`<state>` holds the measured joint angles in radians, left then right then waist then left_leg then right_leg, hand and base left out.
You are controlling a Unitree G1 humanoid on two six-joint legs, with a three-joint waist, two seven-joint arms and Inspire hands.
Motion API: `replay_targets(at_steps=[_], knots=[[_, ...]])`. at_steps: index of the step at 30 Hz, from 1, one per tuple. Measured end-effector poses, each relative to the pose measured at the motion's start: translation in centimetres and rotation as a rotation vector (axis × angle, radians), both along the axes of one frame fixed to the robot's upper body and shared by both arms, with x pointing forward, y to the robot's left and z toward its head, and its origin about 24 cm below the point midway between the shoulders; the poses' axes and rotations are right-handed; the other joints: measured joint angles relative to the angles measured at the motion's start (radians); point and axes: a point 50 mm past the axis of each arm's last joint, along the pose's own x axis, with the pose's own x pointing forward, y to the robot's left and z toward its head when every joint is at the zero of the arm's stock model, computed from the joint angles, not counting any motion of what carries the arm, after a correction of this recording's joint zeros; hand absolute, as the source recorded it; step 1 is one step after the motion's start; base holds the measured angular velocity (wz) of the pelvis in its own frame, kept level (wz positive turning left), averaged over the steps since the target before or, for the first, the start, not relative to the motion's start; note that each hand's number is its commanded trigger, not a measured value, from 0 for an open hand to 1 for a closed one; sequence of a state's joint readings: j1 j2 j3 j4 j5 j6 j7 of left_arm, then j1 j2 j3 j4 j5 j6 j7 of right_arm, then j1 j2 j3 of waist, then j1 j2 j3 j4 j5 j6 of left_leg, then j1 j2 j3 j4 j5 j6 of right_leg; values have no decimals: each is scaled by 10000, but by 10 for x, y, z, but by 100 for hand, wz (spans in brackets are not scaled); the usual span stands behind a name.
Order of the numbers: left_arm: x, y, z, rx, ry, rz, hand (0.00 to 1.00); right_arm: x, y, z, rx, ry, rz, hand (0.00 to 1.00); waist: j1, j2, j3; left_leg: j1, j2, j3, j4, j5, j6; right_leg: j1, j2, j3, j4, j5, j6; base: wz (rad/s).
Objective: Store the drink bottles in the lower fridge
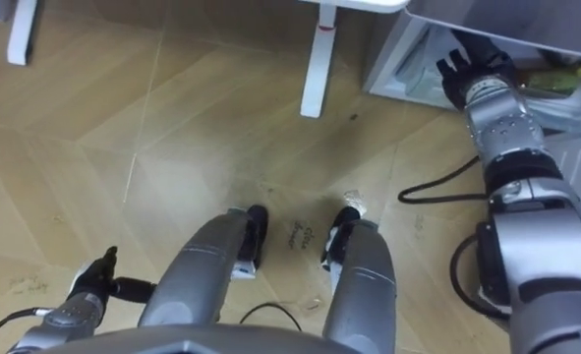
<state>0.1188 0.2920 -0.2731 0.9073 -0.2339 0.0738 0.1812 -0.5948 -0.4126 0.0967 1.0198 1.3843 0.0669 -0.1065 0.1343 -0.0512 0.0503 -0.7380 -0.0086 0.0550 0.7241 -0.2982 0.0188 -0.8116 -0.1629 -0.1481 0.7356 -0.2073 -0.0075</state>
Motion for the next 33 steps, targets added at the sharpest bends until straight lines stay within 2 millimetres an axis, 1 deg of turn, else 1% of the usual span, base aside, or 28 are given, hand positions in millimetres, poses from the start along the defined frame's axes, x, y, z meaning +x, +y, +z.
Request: replay_targets(at_steps=[2, 3, 4, 5, 6, 7, 8, 9, 10, 12, 13, 14, 15, 16, 17, 19, 22, 26, 28, 29, 31, 33], knots=[[0, 1, 0, -7, -19, 50, 0, -5, -1, -5, -142, 118, 80, 0, -45, -14, -7, 175, 53, 64, -30, -22, 32, 189, 58, 33, -116, 70, 20, -16], [-1, 2, 0, -16, -16, 140, 0, -9, -1, -9, -265, 184, 178, 0, -102, -41, -35, 288, 113, 129, -13, -74, 58, 316, 88, 28, -172, 78, 32, -13], [-2, 5, 0, 7, -2, 249, 0, -14, -1, -13, -496, 190, 393, 0, -184, -101, -94, 367, 144, 147, -42, -85, 56, 407, 125, 24, -270, 128, 43, -11], [-2, 7, 1, 29, -3, 269, 0, -17, 0, -14, -559, 142, 482, 0, -228, -153, -132, 403, 156, 173, -71, -84, 57, 439, 141, 41, -309, 150, 49, -16], [-3, 10, 2, 101, 20, 275, 0, -24, 1, -18, -575, 91, 604, 0, -274, -227, -182, 519, 225, 236, -107, -85, 58, 557, 229, 88, -433, 220, 57, -23], [-4, 12, 2, 116, 52, 289, 0, -30, 2, -22, -568, 87, 699, 0, -311, -264, -211, 692, 308, 300, -187, -84, 60, 764, 306, 80, -657, 340, 40, -27], [-5, 13, 2, 98, 75, 301, 0, -33, 2, -24, -569, 109, 733, 0, -339, -272, -233, 786, 333, 312, -227, -83, 62, 875, 348, 87, -765, 387, 41, -23], [-7, 14, 2, 63, 122, 319, 0, -39, 2, -28, -573, 147, 751, 0, -434, -260, -295, 940, 357, 311, -314, -80, 67, 1072, 408, 99, -950, 459, 77, -12], [-7, 15, 2, 60, 123, 304, 0, -45, 1, -31, -610, 146, 747, 0, -525, -251, -331, 1046, 394, 335, -357, -76, 75, 1217, 449, 95, -1083, 527, 95, -11], [-5, 15, 3, 51, 73, 297, 0, -51, 1, -34, -658, 195, 745, 0, -567, -240, -342, 1163, 503, 410, -382, -83, 87, 1387, 558, 131, -1318, 677, 116, -18], [-5, 15, 3, 20, 37, 295, 0, -55, 0, -37, -715, 261, 754, 0, -594, -222, -341, 1224, 534, 414, -396, -83, 86, 1479, 614, 157, -1447, 758, 130, -17], [-5, 15, 3, -10, 29, 280, 0, -57, 0, -38, -761, 270, 760, 0, -617, -203, -358, 1226, 538, 414, -412, -80, 82, 1500, 621, 156, -1498, 790, 133, -5], [-4, 14, 3, -68, 19, 266, 0, -59, -1, -39, -815, 264, 775, 0, -740, -144, -368, 1227, 541, 413, -438, -66, 75, 1553, 622, 136, -1592, 833, 185, 0], [-4, 13, 3, -153, 20, 270, 0, -62, -2, -42, -859, 318, 703, 0, -779, -61, -367, 1273, 565, 424, -516, -19, 103, 1663, 652, 110, -1808, 940, 231, 0], [-4, 13, 2, -212, 12, 355, 0, -64, -3, -43, -874, 365, 664, 0, -778, -37, -373, 1312, 572, 453, -560, -2, 112, 1716, 667, 123, -1896, 987, 261, -9], [-5, 13, 2, -323, -32, 558, 0, -74, -5, -51, -792, 599, 495, 0, -757, -8, -374, 1511, 532, 570, -819, 100, 162, 1848, 680, 292, -2120, 1096, 345, -9], [-5, 13, 2, -344, -7, 573, 0, -82, -5, -57, -645, 791, 350, 0, -750, 0, -368, 1644, 510, 761, -1006, 154, 197, 1846, 689, 518, -2221, 1184, 402, -13], [-5, 13, 2, -343, -54, 569, 0, -90, -4, -65, -551, 1049, 296, 0, -763, 19, -359, 1763, 503, 854, -1088, 146, 201, 1905, 764, 653, -2306, 1211, 423, -11], [-4, 12, 2, -392, -135, 566, 0, -95, -4, -68, -358, 1170, 140, 0, -835, 30, -349, 1847, 535, 906, -1140, 143, 204, 1975, 779, 652, -2361, 1281, 329, -5], [-5, 12, 2, -410, -137, 584, 0, -96, -5, -70, -284, 1218, 65, 0, -824, 36, -345, 1885, 547, 930, -1148, 126, 211, 2013, 780, 654, -2368, 1271, 329, -6], [-5, 11, 2, -480, -147, 715, 0, -98, -5, -71, -188, 1307, -132, 0, -820, 122, -293, 1960, 579, 979, -1141, 52, 224, 2100, 794, 654, -2392, 1245, 341, -8], [-5, 12, 1, -447, -112, 685, 0, -101, -5, -74, -194, 1453, -298, 0, -805, 174, -280, 2051, 584, 1014, -1151, 38, 233, 2158, 798, 674, -2358, 1248, 337, -5]])
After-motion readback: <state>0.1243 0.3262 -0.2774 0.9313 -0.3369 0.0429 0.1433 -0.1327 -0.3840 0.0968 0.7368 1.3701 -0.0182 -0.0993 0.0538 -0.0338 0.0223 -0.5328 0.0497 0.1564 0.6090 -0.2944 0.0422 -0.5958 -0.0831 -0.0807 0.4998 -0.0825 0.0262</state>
